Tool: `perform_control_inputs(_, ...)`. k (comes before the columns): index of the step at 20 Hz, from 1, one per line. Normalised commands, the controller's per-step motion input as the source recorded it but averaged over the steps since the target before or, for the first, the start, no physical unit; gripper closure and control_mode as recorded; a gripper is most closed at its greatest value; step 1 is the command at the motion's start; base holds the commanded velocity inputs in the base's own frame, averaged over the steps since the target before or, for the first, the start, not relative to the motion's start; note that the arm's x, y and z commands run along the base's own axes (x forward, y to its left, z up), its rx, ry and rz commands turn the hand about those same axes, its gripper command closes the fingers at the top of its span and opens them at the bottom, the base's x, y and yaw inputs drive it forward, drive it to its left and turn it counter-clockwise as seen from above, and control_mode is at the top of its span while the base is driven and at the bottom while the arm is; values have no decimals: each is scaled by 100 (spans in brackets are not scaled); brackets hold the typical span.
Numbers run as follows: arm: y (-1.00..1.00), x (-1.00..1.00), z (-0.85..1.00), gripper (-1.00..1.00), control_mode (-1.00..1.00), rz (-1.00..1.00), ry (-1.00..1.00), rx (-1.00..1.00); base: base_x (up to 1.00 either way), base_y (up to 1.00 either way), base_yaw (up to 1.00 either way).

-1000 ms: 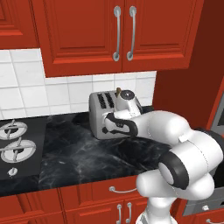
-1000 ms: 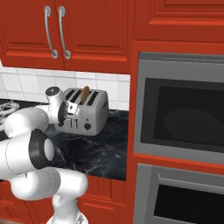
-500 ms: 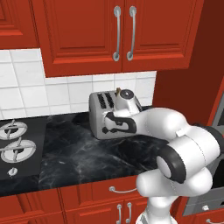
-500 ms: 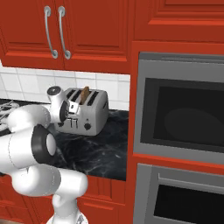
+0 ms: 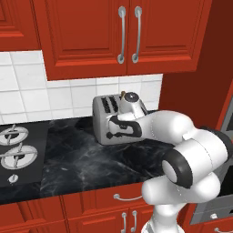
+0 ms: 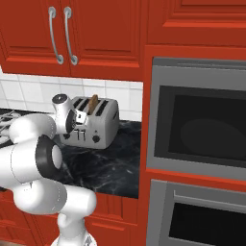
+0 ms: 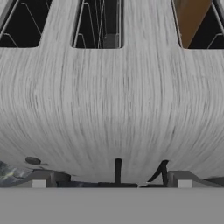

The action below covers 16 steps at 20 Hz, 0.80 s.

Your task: Start the toaster. Once the lever pops up, take the bread to the plate on the dining counter.

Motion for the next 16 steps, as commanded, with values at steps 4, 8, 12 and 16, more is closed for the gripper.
perform_control_inputs(4, 0, 0, -6, -100, -100, 0, 0, 0, 0, 0, 0)
perform_control_inputs(8, 0, -1, -8, -100, -100, 0, 0, 0, 0, 0, 0)
perform_control_inputs(12, 0, -7, -13, -100, -100, 0, 0, 0, 0, 0, 0)
perform_control_inputs(16, 0, -16, -15, -100, -100, 0, 0, 0, 0, 0, 0)
